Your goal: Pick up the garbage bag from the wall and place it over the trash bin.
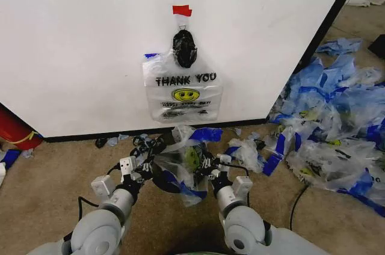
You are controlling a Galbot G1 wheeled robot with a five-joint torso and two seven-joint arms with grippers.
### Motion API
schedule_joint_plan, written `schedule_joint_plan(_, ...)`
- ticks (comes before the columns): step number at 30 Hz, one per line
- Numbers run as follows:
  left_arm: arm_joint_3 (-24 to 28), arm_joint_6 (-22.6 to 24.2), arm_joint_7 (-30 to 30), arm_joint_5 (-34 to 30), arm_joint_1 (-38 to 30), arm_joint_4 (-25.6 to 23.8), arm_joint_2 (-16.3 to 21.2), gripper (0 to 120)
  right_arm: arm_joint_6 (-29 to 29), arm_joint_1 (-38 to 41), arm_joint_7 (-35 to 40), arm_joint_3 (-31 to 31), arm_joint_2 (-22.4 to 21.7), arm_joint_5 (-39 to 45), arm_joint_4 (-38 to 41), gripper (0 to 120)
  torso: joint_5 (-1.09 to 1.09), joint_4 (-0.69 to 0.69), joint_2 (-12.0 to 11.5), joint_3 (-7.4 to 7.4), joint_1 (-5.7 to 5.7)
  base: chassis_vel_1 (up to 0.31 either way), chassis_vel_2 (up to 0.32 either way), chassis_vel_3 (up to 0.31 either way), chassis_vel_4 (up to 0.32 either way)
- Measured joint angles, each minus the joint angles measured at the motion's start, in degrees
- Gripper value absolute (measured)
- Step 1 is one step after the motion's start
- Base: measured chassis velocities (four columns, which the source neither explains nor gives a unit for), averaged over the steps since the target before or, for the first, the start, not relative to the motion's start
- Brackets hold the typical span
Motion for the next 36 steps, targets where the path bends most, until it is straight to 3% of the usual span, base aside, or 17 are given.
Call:
schedule_joint_plan(11,-3.24,0.65,-2.33,1.86,2.22,0.07,2.25,0,0.12,-1.16,-0.56,1.84,-1.64,0.36,1.37,1,0.01,0.00,0.00,0.00,0.00,0.000,0.000,0.000,0.000)
schedule_joint_plan(17,-3.50,-0.23,-2.17,3.19,2.98,2.42,2.35,0,0.12,-1.31,-0.56,2.23,-1.95,0.55,1.78,1,0.01,0.00,0.00,0.00,0.00,0.000,0.000,0.000,0.000)
schedule_joint_plan(31,-1.96,-0.63,-0.40,6.73,3.78,7.10,-1.87,0,0.12,-1.91,-0.74,3.40,-2.56,1.42,2.53,1,-0.02,0.00,0.00,0.01,0.00,0.000,0.000,0.000,0.000)
schedule_joint_plan(36,-2.46,-0.69,-0.07,7.46,3.67,5.01,-1.15,0,0.12,-1.99,-0.90,3.54,-2.75,1.40,2.46,1,0.01,-0.01,0.00,0.01,0.00,0.000,0.000,0.000,0.000)
